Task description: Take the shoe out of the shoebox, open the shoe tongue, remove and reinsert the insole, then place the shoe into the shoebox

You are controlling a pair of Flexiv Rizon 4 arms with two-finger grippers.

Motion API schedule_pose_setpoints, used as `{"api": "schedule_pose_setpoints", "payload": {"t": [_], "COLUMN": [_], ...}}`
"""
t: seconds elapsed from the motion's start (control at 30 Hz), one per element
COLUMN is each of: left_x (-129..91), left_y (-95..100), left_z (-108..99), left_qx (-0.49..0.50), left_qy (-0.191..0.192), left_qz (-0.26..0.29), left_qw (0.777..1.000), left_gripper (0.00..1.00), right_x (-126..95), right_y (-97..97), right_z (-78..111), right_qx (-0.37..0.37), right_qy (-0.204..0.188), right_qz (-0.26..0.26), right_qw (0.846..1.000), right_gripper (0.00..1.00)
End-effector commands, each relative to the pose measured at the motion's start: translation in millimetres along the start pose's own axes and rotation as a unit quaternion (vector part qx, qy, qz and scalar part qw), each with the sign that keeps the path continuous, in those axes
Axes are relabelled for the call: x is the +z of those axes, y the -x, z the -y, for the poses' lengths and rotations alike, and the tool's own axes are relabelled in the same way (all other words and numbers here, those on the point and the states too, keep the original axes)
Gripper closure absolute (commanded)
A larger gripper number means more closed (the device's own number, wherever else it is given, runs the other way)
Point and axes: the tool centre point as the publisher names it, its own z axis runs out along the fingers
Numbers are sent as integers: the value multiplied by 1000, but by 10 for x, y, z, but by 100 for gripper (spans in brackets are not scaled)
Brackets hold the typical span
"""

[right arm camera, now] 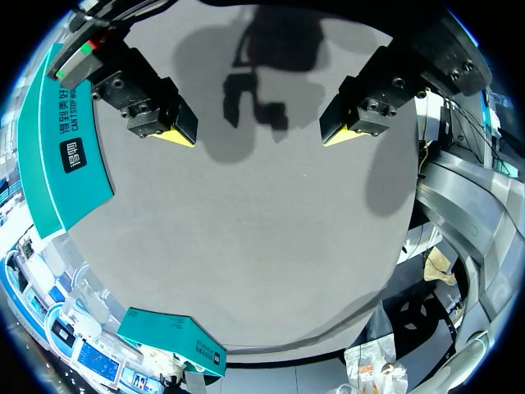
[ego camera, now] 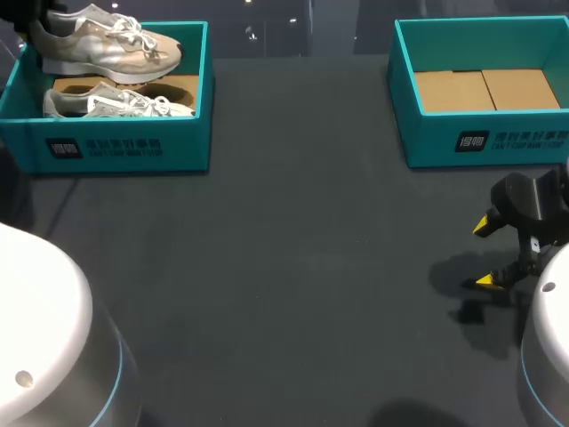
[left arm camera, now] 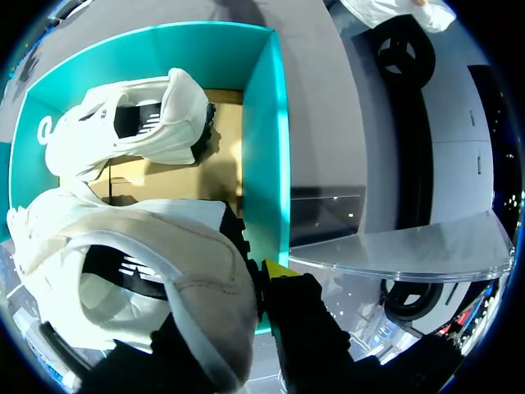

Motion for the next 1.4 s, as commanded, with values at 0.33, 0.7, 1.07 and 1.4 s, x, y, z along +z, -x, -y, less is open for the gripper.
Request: {"api": "schedule_pose_setpoints", "payload": {"t": [0.33,0.7,1.07,1.4], "left_x": [199,470,629,677], "left_y": [190,269,330,392], "left_z": [-88,-154,-226,-210], "left_qx": [-23,-42,-47,-38], "left_qy": [-22,-28,-20,-19], "left_qz": [-5,-12,-13,-5], "left_qw": [999,999,999,999], "left_gripper": [100,100,100,100], "right_x": [0,0,0,0], "right_y": [-17,-17,-17,-17], "right_z": [-3,-3,-3,-3], "right_qx": [0,0,0,0], "right_qy": [-2,-2,-2,-2], "right_qz": [2,2,2,2], "right_qw": [1000,1000,1000,1000], "right_gripper": [0,0,0,0]}}
